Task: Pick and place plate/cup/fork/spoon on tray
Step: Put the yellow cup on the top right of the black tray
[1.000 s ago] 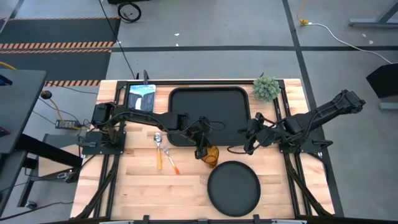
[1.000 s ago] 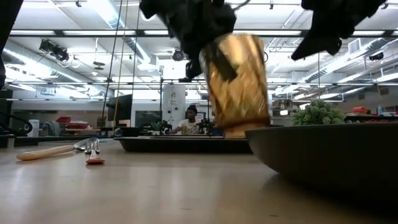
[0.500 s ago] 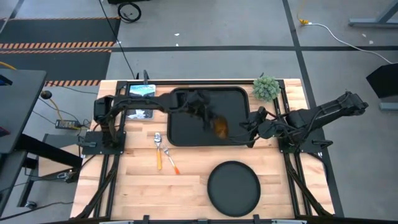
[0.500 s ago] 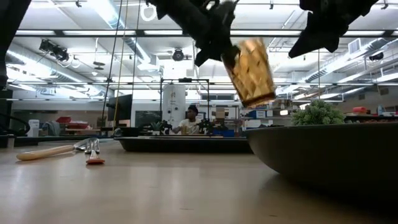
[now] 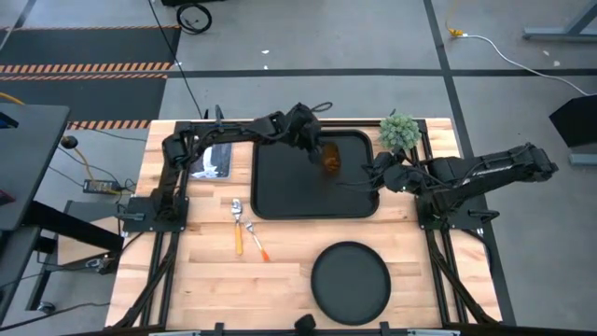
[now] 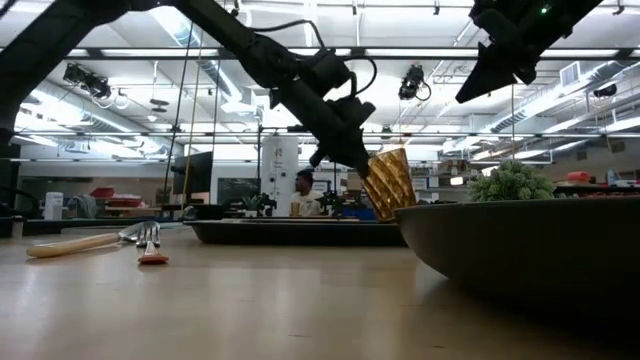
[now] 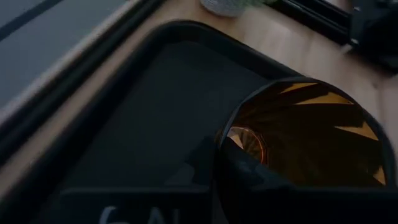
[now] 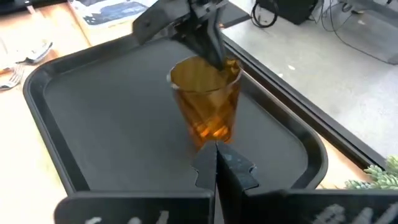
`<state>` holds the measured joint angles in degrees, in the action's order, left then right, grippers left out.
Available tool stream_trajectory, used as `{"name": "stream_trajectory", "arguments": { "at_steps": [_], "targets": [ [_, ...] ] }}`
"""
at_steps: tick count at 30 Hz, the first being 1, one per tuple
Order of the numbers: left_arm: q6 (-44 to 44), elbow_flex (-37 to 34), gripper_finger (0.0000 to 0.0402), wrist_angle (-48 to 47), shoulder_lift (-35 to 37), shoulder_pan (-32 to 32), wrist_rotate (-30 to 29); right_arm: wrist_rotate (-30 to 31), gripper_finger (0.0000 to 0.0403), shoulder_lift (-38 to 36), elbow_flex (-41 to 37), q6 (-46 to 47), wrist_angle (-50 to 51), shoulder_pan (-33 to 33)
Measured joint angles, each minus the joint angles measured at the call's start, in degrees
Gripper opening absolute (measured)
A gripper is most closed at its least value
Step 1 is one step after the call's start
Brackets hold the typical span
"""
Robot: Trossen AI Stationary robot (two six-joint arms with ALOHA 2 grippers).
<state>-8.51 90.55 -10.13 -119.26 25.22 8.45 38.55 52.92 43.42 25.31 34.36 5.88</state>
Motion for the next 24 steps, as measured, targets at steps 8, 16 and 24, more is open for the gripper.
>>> {"name": "stream_trajectory", "arguments": {
  "at_steps": [8,16,24],
  "targets": [
    [5.15,13.83,0.0017,-11.20,-6.40,1.60,0.45,-2.91,0.0009,0.01,-0.02,-0.57,-1.79,-1.78],
    [6.86,20.15,0.0021,-13.92,-11.44,1.17,0.43,-4.13,0.0009,0.00,-0.02,-0.61,-2.57,-1.54],
    [6.65,20.19,0.0089,-12.33,-11.46,0.91,-0.35,-4.29,0.0009,-0.64,-0.02,-1.94,-2.48,-1.54]
  ]
}}
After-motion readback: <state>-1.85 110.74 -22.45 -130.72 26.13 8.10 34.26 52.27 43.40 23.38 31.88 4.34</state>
